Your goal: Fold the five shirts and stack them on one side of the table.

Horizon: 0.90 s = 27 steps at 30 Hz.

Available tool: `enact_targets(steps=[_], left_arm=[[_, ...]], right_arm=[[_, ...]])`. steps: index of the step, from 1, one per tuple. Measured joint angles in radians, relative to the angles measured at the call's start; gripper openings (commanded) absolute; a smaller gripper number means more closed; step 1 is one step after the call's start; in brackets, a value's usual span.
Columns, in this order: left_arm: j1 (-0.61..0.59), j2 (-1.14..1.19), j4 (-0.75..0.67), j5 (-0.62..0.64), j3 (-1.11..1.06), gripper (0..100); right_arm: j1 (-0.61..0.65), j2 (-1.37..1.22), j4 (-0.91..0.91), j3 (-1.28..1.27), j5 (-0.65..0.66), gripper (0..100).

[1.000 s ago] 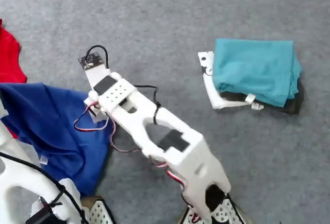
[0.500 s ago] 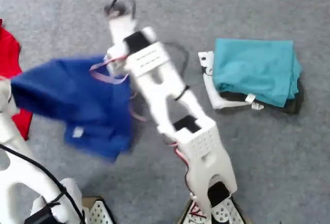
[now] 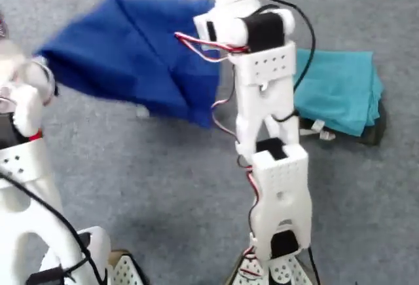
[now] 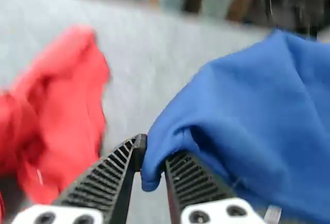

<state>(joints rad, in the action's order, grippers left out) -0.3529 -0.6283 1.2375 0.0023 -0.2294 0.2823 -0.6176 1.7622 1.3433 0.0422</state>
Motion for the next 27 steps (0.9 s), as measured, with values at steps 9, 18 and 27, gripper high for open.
enact_targets(steps=[9, 18, 27], left_arm=[[0.020, 0.000, 0.123, -0.118, -0.247, 3], [0.077, -0.003, 0.259, -0.186, -0.278, 3], [0.114, -0.003, 0.457, -0.522, -0.278, 3]], right_arm=[[0.103, 0.313, -0.005, -0.858, -0.006, 1.3], [0.196, 0.643, -0.046, -1.642, -0.003, 1.4], [0.221, 0.875, -0.015, -1.929, 0.222, 10.1]])
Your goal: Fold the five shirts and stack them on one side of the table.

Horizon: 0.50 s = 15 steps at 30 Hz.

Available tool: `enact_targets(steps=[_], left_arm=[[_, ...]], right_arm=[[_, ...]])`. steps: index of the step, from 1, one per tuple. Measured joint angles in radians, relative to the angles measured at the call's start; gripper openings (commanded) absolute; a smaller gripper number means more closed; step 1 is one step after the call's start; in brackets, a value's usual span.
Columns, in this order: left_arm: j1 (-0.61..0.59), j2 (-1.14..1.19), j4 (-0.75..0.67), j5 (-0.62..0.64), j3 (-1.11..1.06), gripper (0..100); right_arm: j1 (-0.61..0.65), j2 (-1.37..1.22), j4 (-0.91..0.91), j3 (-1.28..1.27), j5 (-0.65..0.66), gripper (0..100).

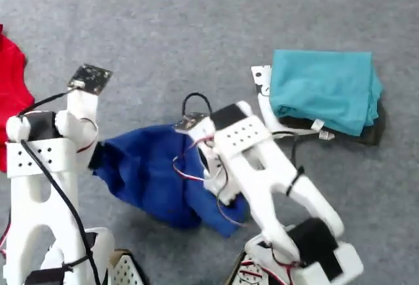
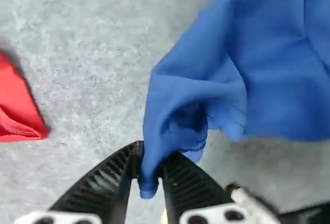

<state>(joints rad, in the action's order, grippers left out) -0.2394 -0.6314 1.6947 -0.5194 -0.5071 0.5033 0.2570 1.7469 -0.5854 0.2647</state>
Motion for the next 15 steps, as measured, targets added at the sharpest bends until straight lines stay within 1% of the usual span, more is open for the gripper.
enact_targets(steps=[5, 6, 7, 10, 15], left_arm=[[-0.121, 0.000, 0.020, -0.265, -0.002, 3], [-0.147, 0.000, 0.020, -0.316, -0.011, 3], [-0.172, 0.000, 0.020, -0.367, -0.014, 3], [-0.227, -0.002, 0.020, -0.470, -0.014, 3], [-0.241, -0.002, 0.020, -0.496, -0.014, 3]], right_arm=[[0.020, 0.094, 0.006, -0.006, 0.029, 42.0], [0.023, 0.112, 0.006, -0.006, 0.040, 46.2], [0.025, 0.130, 0.006, -0.005, 0.051, 48.2], [0.025, 0.166, 0.008, 0.044, 0.072, 46.5], [0.020, 0.143, 0.009, 0.279, 0.068, 38.1]])
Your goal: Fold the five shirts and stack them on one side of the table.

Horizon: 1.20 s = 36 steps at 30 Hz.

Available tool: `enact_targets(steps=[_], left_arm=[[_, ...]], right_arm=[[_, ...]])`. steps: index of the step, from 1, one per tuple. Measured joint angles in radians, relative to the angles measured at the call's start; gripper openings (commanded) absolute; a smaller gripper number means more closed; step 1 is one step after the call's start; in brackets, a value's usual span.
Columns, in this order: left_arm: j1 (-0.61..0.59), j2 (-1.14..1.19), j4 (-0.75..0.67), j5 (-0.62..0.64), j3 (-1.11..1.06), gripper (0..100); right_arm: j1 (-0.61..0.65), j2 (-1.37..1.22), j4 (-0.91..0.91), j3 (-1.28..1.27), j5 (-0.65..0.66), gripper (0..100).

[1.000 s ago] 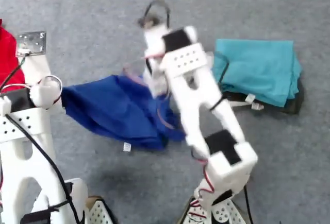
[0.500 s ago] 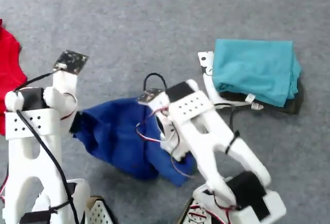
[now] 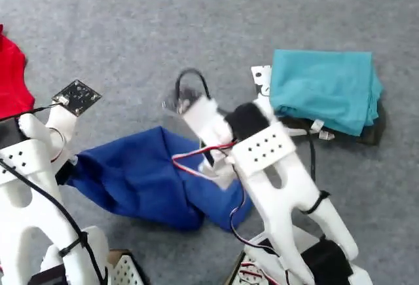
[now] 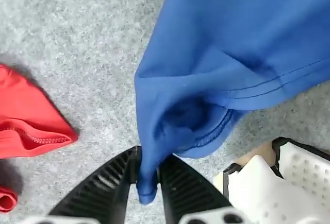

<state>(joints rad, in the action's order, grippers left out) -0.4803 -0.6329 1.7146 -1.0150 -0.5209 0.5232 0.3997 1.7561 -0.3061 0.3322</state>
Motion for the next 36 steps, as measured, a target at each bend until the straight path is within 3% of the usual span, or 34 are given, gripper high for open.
enact_targets(steps=[8, 12, 16, 21, 27, 31, 36], left_arm=[[-0.005, 0.000, 0.000, -0.002, 0.000, 3], [-0.009, 0.000, 0.000, -0.002, 0.000, 3], [-0.009, 0.000, 0.000, -0.002, 0.000, 3], [-0.009, 0.000, 0.000, -0.002, 0.000, 3], [-0.009, 0.000, 0.000, -0.002, 0.000, 3], [-0.009, 0.000, 0.000, -0.002, 0.000, 3], [-0.009, 0.000, 0.000, -0.002, 0.000, 3]], right_arm=[[0.034, -0.457, -0.107, 0.287, -0.072, 30.2], [0.132, -0.669, -0.117, 0.319, -0.037, 24.9], [0.147, -0.809, -0.169, 0.321, -0.040, 19.6], [0.127, -0.930, -0.222, 0.336, -0.044, 1.1], [0.100, -0.944, -0.189, 0.361, -0.046, 1.8], [0.176, -0.898, -0.110, 0.348, -0.055, 3.0], [0.328, -0.807, -0.097, 0.238, -0.169, 21.5]])
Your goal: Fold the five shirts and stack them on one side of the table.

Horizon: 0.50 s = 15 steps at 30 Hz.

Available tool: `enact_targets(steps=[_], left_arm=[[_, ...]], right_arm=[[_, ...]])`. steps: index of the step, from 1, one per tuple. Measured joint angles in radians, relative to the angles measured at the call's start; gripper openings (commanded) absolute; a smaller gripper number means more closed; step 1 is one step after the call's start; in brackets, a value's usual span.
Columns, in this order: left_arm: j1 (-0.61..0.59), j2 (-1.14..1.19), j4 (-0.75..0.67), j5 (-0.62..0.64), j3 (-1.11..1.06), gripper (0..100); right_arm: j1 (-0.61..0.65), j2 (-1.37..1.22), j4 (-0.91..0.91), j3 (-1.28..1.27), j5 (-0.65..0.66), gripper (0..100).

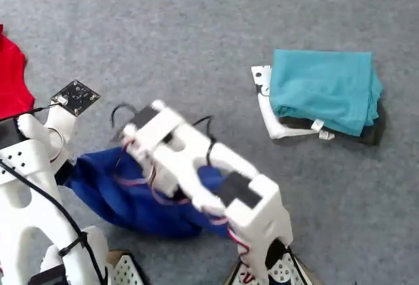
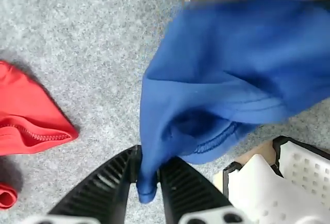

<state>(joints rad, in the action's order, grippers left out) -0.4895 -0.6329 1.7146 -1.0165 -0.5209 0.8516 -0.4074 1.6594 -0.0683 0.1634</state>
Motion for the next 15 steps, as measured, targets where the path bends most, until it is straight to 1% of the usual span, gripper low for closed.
enact_targets(steps=[2, 5, 7, 12, 15], left_arm=[[0.000, 0.000, 0.000, 0.000, 0.000, 3], [0.000, 0.000, 0.000, 0.000, 0.000, 3], [0.000, 0.000, 0.000, 0.000, 0.000, 3], [0.000, 0.000, 0.000, 0.000, 0.000, 3], [0.000, 0.000, 0.000, 0.000, 0.000, 3]], right_arm=[[0.008, 0.037, 0.005, -0.035, -0.032, 26.3], [0.006, 0.089, 0.031, -0.055, -0.043, 26.0], [-0.008, 0.140, 0.054, -0.055, -0.023, 25.8], [-0.066, 0.293, 0.083, -0.057, -0.017, 25.8], [-0.138, 0.382, 0.077, -0.057, -0.014, 25.7]])
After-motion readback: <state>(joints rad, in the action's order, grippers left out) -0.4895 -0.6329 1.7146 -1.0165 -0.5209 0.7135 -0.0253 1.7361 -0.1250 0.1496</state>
